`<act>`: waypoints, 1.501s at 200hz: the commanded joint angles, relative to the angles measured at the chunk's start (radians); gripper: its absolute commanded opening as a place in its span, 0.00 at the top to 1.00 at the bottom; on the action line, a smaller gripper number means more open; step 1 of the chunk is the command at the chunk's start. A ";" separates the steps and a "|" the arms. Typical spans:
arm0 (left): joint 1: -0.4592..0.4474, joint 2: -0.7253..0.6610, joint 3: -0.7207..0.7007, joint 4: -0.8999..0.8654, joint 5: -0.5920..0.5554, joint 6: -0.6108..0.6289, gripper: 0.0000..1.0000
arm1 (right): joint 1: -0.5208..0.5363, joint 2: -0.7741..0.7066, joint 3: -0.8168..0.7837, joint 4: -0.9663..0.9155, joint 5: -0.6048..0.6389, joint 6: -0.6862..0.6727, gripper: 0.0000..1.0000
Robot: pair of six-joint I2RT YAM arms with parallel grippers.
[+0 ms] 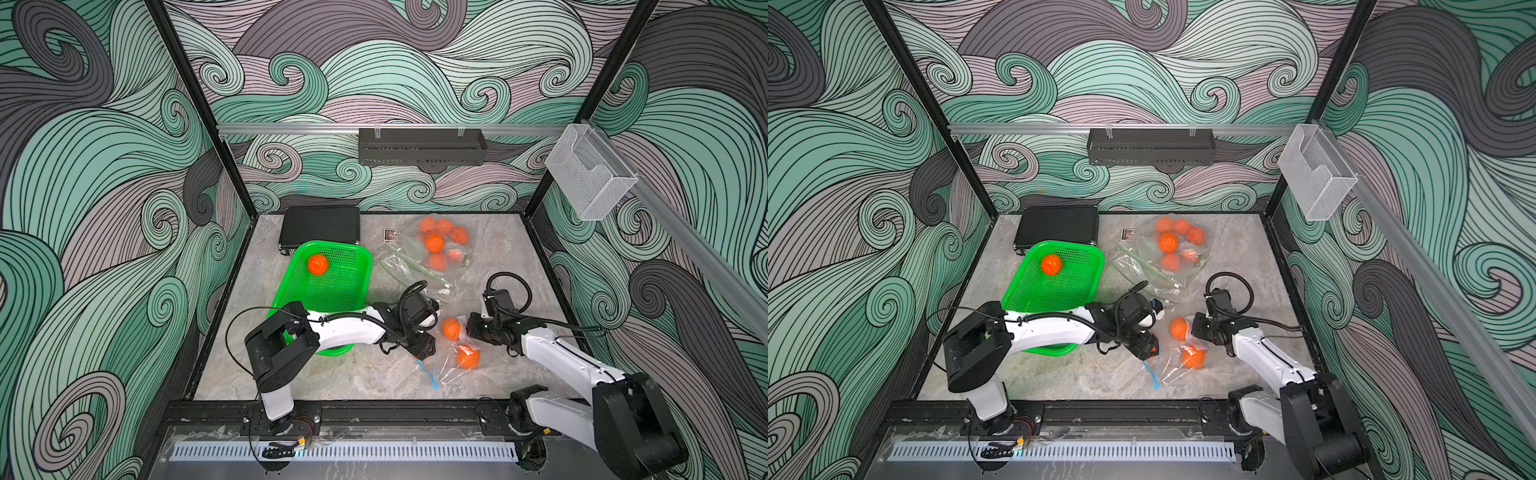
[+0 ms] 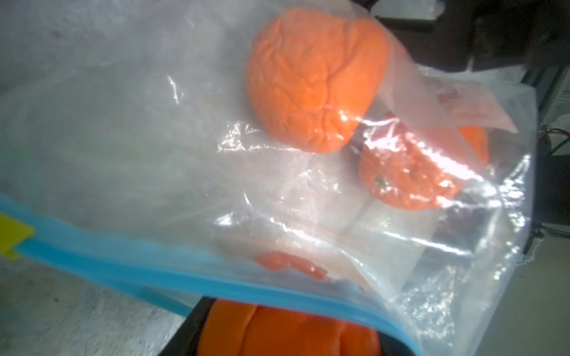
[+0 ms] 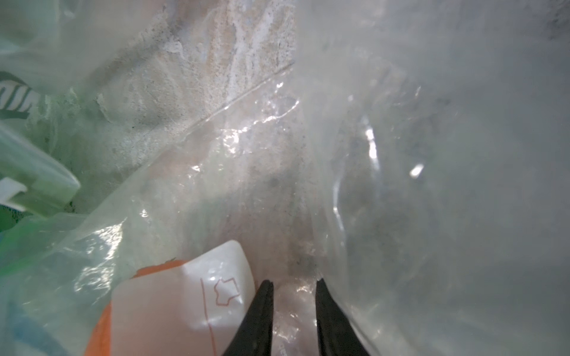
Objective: Open the zip-top bag and take out the orange
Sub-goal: Pick up the orange from the zipper food storage bag, then place the orange in the basket.
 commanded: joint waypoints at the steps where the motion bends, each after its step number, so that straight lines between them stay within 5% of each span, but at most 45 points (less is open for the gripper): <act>1: -0.005 -0.063 0.056 -0.124 0.018 0.053 0.53 | 0.003 -0.001 0.021 0.011 -0.003 0.011 0.73; 46: 0.011 -0.145 0.071 -0.213 -0.005 0.092 0.53 | 0.004 -0.003 0.020 0.012 -0.008 0.009 0.73; 78: 0.061 -0.208 0.111 -0.317 -0.148 0.084 0.54 | 0.003 -0.007 0.018 0.013 -0.009 0.008 0.73; 146: 0.378 -0.358 0.048 -0.237 -0.472 -0.028 0.55 | 0.003 -0.015 0.012 0.016 -0.014 0.008 0.73; 193: 0.534 -0.146 0.156 -0.197 -0.622 0.014 0.55 | 0.003 -0.006 0.015 0.014 -0.021 0.006 0.73; 217: 0.616 -0.015 0.273 -0.272 -0.569 -0.029 0.55 | 0.003 -0.012 0.014 0.016 -0.021 0.007 0.73; 300: 0.696 0.270 0.418 -0.214 -0.618 -0.008 0.55 | 0.003 0.008 0.023 0.013 -0.026 0.002 0.73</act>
